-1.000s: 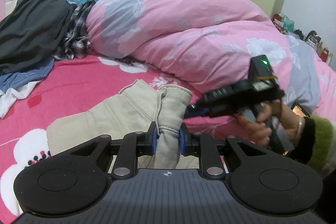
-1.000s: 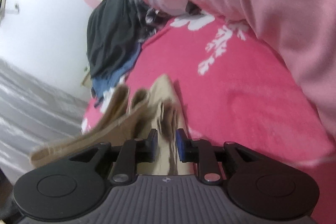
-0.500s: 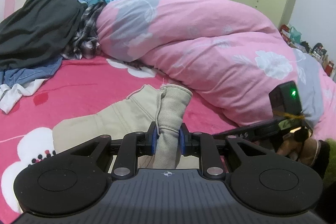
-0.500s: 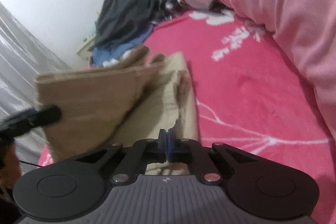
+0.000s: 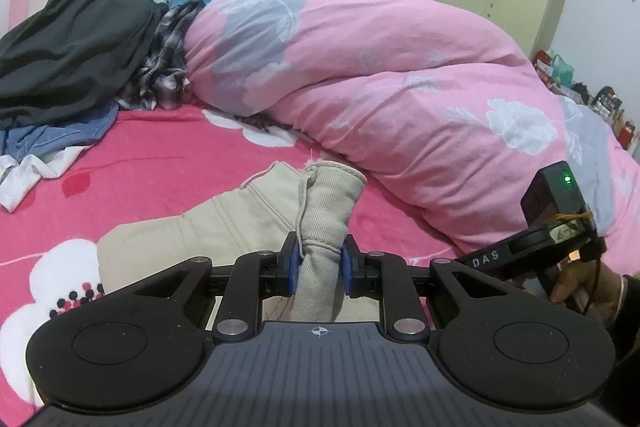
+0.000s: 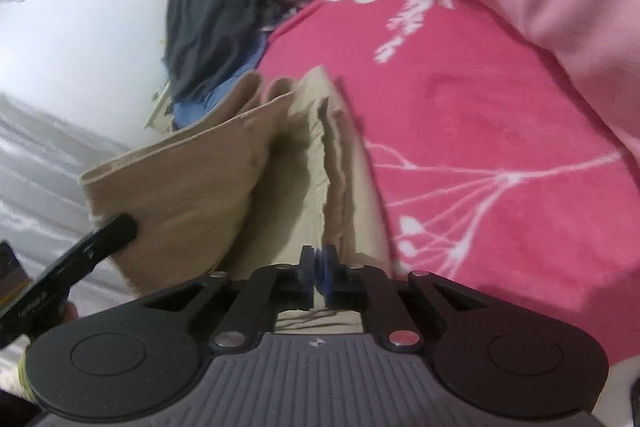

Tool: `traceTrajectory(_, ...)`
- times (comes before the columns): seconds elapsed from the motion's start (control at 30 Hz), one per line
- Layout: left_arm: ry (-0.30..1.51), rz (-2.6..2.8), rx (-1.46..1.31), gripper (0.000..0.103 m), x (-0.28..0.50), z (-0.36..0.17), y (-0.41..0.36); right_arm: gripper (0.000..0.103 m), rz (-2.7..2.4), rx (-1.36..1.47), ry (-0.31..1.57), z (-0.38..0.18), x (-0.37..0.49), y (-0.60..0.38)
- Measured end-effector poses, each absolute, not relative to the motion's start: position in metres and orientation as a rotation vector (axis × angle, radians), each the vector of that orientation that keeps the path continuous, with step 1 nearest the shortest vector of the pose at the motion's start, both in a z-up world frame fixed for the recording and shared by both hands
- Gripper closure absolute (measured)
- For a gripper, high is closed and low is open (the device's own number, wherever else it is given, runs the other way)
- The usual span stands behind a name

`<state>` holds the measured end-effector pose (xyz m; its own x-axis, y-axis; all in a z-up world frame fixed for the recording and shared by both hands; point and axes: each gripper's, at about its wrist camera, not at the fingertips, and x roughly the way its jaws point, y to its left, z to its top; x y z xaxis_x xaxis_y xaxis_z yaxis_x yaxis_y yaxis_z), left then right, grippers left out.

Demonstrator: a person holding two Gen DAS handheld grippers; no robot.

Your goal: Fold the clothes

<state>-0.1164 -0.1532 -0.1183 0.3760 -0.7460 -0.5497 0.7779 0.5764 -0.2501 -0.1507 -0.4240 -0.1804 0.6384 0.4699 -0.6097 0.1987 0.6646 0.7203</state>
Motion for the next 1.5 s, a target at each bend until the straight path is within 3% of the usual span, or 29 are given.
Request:
traceTrajectory(0.07, 0.676, -0.974, 0.052, 0.084, -0.116, -0.118, -0.153, 0.075, 0.175, 0.878, 0.887, -0.183, -0.149, -0.429)
traceTrajectory(0.17, 0.681, -0.976, 0.053, 0.084, -0.116, -0.119, -0.154, 0.067, 0.184, 0.878, 0.889, -0.186, -0.139, -0.431)
traceTrajectory(0.9, 0.683, -0.979, 0.059, 0.083, -0.119, -0.117, -0.156, 0.064, 0.231, 0.892, 0.912, -0.206, -0.088, -0.427)
traceTrajectory(1.03, 0.682, -0.978, 0.057, 0.083, -0.119, -0.116, -0.155, 0.084, 0.288, 0.91, 0.872, -0.205, -0.085, -0.43)
traceTrajectory(1.1, 0.678, -0.979, 0.057, 0.083, -0.118, -0.117, -0.156, 0.085, 0.271, 0.929, 0.872, -0.21, -0.082, -0.431)
traceTrajectory(1.17, 0.666, -0.98, 0.058, 0.084, -0.12, -0.116, -0.155, 0.094, 0.254, 0.949, 0.871, -0.215, -0.079, -0.433)
traceTrajectory(1.5, 0.555, -1.06, 0.142, 0.084, -0.14, -0.1, -0.157, 0.095, 0.357, 0.922, 0.729, -0.174, -0.046, -0.432)
